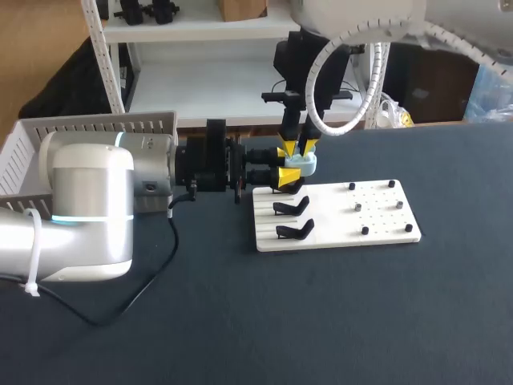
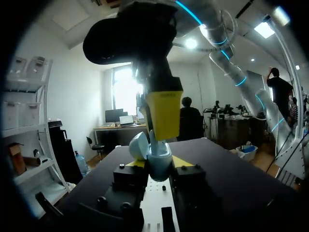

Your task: Pick up each earbud case from the left stands, insert the matching earbuds, close the lid, and place the case in the box.

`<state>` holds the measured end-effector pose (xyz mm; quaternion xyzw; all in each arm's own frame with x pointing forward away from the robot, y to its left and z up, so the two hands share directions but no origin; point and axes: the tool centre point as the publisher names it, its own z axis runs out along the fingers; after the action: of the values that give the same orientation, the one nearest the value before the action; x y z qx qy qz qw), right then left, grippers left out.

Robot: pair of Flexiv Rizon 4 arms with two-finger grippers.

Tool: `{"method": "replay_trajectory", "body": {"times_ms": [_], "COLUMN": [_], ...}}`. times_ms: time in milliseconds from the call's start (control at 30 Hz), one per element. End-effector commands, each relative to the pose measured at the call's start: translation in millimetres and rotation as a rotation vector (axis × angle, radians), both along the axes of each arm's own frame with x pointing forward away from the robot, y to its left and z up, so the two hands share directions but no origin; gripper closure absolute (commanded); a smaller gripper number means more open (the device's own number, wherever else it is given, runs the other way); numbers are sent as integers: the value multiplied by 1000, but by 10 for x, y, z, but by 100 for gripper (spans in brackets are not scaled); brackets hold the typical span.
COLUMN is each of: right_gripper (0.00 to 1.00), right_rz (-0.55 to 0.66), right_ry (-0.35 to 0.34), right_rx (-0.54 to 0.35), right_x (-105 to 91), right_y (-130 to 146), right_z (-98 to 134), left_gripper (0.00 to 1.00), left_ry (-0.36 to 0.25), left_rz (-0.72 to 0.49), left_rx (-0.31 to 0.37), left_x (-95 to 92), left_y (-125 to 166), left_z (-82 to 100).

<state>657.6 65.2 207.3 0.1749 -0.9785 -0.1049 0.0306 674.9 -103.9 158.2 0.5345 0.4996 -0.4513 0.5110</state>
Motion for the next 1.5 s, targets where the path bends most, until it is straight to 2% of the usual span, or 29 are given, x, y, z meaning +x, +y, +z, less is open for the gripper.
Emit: {"method": "replay_trajectory", "body": {"times_ms": [33,433,467,600,867,1000,1033,1067,1133,1167,1500], "right_gripper": [100,100,87,61,55,50,33,21,2,0,0], "right_rz": [4,24,25,27,17,-28,-43,-61,-97,-112,-238], "right_ry": [9,24,24,23,-5,-10,-9,-7,-7,-8,15], "right_rx": [-3,-16,-16,-17,10,38,38,40,42,45,53], "right_x": [37,32,29,18,-56,25,62,102,190,227,601], "right_y": [30,61,61,54,-23,-127,-156,-181,-232,-251,-418], "right_z": [-1,-24,-23,-4,156,237,239,238,230,226,46], "left_gripper": [100,100,100,100,100,100,100,100,100,100,100], "left_ry": [-3,-3,-3,-3,-3,-3,-3,-3,-3,-3,-3], "left_rz": [5,5,5,5,5,5,5,5,5,5,5], "left_rx": [-4,-4,-4,-4,-4,-4,-4,-4,-4,-4,-4], "left_x": [-14,-14,-14,-14,-14,-14,-14,-14,-14,-14,-14], "left_y": [-3,-3,-3,-3,-3,-3,-3,-3,-3,-3,-3], "left_z": [-8,-8,-8,-8,-8,-8,-8,-8,-8,-8,-8]}}
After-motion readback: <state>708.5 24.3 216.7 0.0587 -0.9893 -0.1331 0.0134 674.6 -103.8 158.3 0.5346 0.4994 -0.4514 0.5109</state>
